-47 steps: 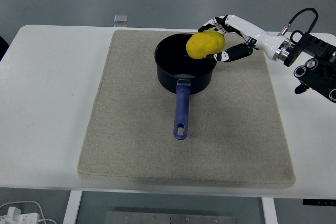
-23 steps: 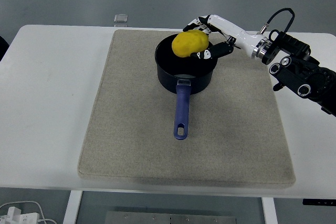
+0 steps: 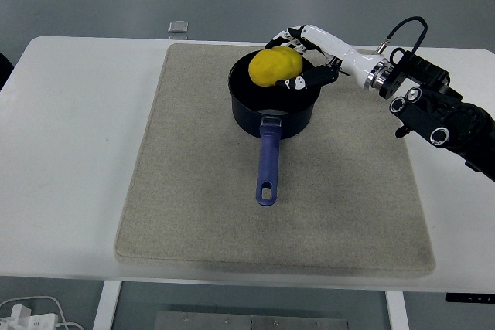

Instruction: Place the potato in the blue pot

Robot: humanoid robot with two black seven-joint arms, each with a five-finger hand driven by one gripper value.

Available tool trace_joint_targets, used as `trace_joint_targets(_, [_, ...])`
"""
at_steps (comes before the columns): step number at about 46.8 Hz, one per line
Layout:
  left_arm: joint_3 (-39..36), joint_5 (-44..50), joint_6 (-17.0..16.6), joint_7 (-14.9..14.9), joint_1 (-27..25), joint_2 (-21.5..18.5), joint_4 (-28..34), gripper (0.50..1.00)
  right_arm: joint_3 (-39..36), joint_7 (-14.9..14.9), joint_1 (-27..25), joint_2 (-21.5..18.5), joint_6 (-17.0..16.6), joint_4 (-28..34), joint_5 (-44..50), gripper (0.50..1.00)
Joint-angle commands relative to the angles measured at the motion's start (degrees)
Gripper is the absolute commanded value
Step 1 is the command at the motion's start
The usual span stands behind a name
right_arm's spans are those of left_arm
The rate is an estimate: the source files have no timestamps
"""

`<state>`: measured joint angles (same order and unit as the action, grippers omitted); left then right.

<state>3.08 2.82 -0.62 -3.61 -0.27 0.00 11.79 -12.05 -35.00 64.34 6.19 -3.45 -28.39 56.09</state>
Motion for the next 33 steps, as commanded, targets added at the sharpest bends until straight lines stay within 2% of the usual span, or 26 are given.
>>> trace_joint_targets(1, [0.0, 0.0, 0.0, -0.1, 0.0, 0.0, 0.1, 0.992, -0.2, 0.0, -0.1, -0.8, 0.3, 0.0, 0.0, 0.500])
trace_joint_targets(7, [-0.1, 0.0, 0.0, -0.1, 0.0, 0.0, 0.2, 0.994, -0.6, 0.0, -0.3, -1.4, 2.7, 0.0, -0.1, 0.500])
trace_joint_targets(12, [-0.1, 0.0, 0.0, -0.1, 0.0, 0.0, 0.2, 0.992, -0.8, 0.0, -0.4, -3.0, 3.0, 0.0, -0.1, 0.500])
trace_joint_targets(21, [-0.1, 0.0, 0.0, -0.1, 0.0, 0.0, 0.2, 0.994, -1.0, 0.0, -1.8, -3.3, 4.4, 0.0, -0.1, 0.511])
trace_joint_targets(24, [-0.1, 0.0, 0.0, -0.1, 0.0, 0.0, 0.2, 0.992, -1.0, 0.0, -2.0, -3.5, 4.9, 0.0, -0.2, 0.668])
trace_joint_targets(26, [-0.1, 0.0, 0.0, -0.1, 0.0, 0.0, 0.2, 0.994, -1.0, 0.0, -2.2, -3.6, 4.9, 0.0, -0.2, 0.733])
trace_joint_targets(27, [-0.1, -0.1, 0.0, 0.0, 0.0, 0.0, 0.2, 0.992, -1.0, 0.0, -2.4, -3.6, 4.9, 0.0, -0.2, 0.788])
trace_joint_targets(28, [-0.1, -0.1, 0.0, 0.0, 0.0, 0.0, 0.2, 0.992, -1.0, 0.0, -2.5, -3.6, 4.9, 0.0, -0.2, 0.870])
trace_joint_targets(29, [-0.1, -0.1, 0.0, -0.1, 0.0, 0.0, 0.2, 0.992, -1.0, 0.0, -2.5, -3.6, 5.0, 0.0, -0.2, 0.921])
trace_joint_targets(33, [-0.1, 0.0, 0.0, -0.1, 0.0, 0.0, 0.2, 0.994, -1.0, 0.0, -2.5, -3.6, 4.9, -0.1, -0.2, 0.926])
